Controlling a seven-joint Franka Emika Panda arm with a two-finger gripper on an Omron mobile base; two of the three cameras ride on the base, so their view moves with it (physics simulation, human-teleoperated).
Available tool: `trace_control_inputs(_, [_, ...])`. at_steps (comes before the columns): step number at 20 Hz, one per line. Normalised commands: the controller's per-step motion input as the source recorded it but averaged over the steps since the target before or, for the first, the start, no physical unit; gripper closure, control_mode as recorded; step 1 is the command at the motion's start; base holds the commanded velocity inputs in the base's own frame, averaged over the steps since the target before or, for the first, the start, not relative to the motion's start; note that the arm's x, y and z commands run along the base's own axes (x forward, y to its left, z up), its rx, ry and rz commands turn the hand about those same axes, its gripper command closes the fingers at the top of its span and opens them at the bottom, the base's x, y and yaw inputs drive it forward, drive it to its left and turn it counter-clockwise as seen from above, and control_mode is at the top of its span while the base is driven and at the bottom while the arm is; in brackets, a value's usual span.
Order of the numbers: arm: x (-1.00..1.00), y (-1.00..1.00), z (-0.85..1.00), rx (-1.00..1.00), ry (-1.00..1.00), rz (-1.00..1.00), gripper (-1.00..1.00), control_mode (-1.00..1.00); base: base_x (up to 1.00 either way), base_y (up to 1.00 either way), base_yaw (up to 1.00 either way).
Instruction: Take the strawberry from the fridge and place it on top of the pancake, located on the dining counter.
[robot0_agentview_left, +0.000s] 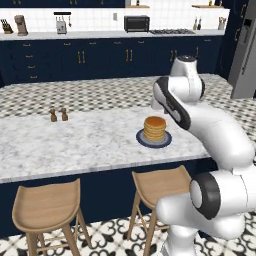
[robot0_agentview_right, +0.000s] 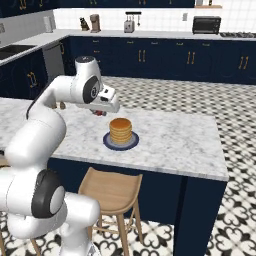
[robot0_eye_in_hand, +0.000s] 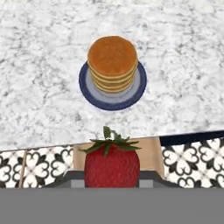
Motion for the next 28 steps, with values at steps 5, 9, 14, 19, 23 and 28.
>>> trace_control_inputs(5, [1.0,-0.17,-0.53,0.0,0.12,-0.03,1.0,-1.0,0.0,0.0,0.0])
trace_control_inputs(9, [1.0,-0.19,-0.38,0.0,0.2,-0.01,1.0,-1.0,0.0,0.0,0.0])
trace_control_inputs(14, [1.0,-0.08,-0.02,0.03,0.36,0.0,1.0,-1.0,0.0,0.0,0.0])
trace_control_inputs(19, [0.99,-0.01,-0.3,0.1,0.16,0.0,1.0,-1.0,0.0,0.0,0.0])
trace_control_inputs(23, [0.6,0.0,-0.62,0.03,0.0,0.01,1.0,-1.0,0.0,0.0,0.0])
trace_control_inputs(28, [0.29,0.0,-0.5,0.0,0.04,0.0,1.0,-1.0,0.0,0.0,0.0])
